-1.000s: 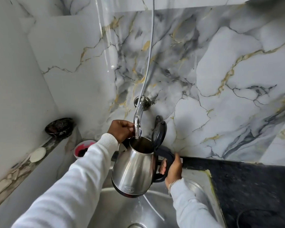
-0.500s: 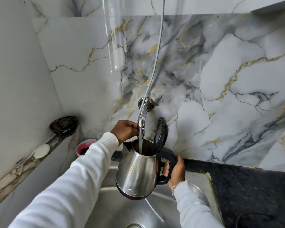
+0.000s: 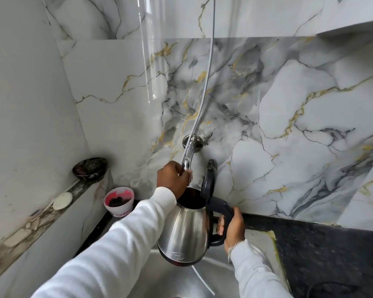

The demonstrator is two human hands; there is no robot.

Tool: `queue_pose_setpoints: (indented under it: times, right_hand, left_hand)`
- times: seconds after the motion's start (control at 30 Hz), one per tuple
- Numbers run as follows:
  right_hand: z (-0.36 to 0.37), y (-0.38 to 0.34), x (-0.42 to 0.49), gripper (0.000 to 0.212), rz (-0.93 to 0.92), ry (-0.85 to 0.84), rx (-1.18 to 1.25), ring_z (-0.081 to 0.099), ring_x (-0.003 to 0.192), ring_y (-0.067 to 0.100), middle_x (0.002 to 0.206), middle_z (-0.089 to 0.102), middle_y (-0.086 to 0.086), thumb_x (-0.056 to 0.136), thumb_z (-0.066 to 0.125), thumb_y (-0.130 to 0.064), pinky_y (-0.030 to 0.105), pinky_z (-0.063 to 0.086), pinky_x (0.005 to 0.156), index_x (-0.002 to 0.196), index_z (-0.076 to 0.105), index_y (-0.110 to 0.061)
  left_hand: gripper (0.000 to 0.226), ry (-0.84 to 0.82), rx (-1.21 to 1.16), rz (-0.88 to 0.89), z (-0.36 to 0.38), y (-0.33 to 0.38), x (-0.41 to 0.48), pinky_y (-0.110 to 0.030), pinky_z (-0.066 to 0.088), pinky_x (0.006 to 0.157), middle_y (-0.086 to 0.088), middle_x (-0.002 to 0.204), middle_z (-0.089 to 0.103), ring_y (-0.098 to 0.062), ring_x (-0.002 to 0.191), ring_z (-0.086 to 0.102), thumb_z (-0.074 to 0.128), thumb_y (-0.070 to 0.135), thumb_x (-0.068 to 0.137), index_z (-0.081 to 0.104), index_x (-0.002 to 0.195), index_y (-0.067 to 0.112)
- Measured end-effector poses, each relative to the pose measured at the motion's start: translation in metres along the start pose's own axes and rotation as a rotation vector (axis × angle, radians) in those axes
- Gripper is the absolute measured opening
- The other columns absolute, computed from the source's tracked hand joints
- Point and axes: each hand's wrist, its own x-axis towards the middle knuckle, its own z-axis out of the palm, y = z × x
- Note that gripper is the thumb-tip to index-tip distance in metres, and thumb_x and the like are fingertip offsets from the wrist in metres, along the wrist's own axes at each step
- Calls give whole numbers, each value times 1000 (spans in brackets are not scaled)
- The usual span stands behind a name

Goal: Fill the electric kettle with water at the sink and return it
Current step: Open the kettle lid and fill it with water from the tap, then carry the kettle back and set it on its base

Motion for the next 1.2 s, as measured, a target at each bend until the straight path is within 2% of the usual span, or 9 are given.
queue_pose_setpoints:
  times: [0.1, 0.2, 0.37, 0.57, 0.83, 0.93, 1.0, 1.13, 1.2]
  right_hand:
    - [-6, -6, -8, 53, -24, 17, -36, 25, 32, 20, 35, 32, 5, 92, 32, -30, 31, 16, 40, 42, 35, -14]
    - [-13, -12, -17, 53, -27, 25, -71, 26, 32, 20, 34, 31, 5, 90, 34, -32, 32, 16, 42, 40, 34, -13]
    - [-36, -29, -42, 55, -75, 19, -118, 27, 36, 21, 35, 32, 6, 88, 32, -38, 32, 20, 44, 39, 36, -14]
    - [-53, -54, -69, 50, -149, -11, -119, 26, 35, 18, 35, 35, 3, 84, 33, -36, 25, 21, 38, 39, 41, -16]
    - [-70, -67, -102, 52, -208, -16, -135, 28, 32, 18, 34, 36, 3, 82, 36, -41, 25, 23, 37, 36, 43, -18]
    - [-75, -78, -109, 53, -229, -12, -89, 27, 31, 18, 32, 33, 4, 82, 35, -40, 25, 22, 36, 34, 39, -18]
    - [-83, -90, -114, 52, -252, -16, -61, 26, 29, 18, 30, 32, 4, 81, 35, -38, 25, 20, 34, 34, 38, -18]
    - [-115, -107, -121, 55, -261, 23, -29, 26, 28, 18, 30, 33, 3, 86, 35, -32, 23, 19, 33, 34, 41, -18]
    - [-139, -114, -126, 55, -254, 64, -14, 26, 27, 17, 30, 34, 3, 87, 36, -32, 23, 19, 32, 34, 43, -18]
  left_hand:
    - [41, -28, -297, 291, -7, 9, -28, -24, 40, 98, -8, 129, 61, -21, 119, 56, 45, 33, 92, 47, 131, 20]
    - [52, -207, -280, 540, -5, 11, -59, -11, 30, 107, 1, 146, 46, -6, 136, 39, 45, 37, 91, 35, 141, 30]
    - [53, -159, -62, 541, -14, -2, -93, -22, 18, 117, -9, 147, 44, -18, 141, 33, 52, 32, 85, 48, 134, 13]
    - [70, -197, 402, 717, -34, -27, -127, -35, -6, 121, -4, 159, 16, -17, 149, 2, 25, 53, 91, 12, 149, 16]
    - [77, -218, 480, 764, -49, -28, -161, -43, 1, 122, -3, 161, 8, -16, 148, -6, 18, 59, 88, 1, 149, 15]
    - [80, -251, 192, 669, -49, -24, -171, -30, -4, 121, 0, 160, -11, -11, 147, -14, 31, 54, 90, -10, 148, 18]
    - [78, -261, -85, 477, -44, -17, -183, -22, 0, 119, 2, 160, -9, -8, 147, -9, 38, 47, 91, -6, 148, 19]
    - [36, -479, -610, 117, -27, -4, -204, -25, 29, 114, -1, 138, 52, -14, 132, 43, 34, 33, 97, 51, 128, 25]
    - [29, -528, -708, 11, -12, 3, -213, -32, 35, 109, -2, 121, 60, -17, 120, 50, 33, 27, 98, 61, 107, 29]
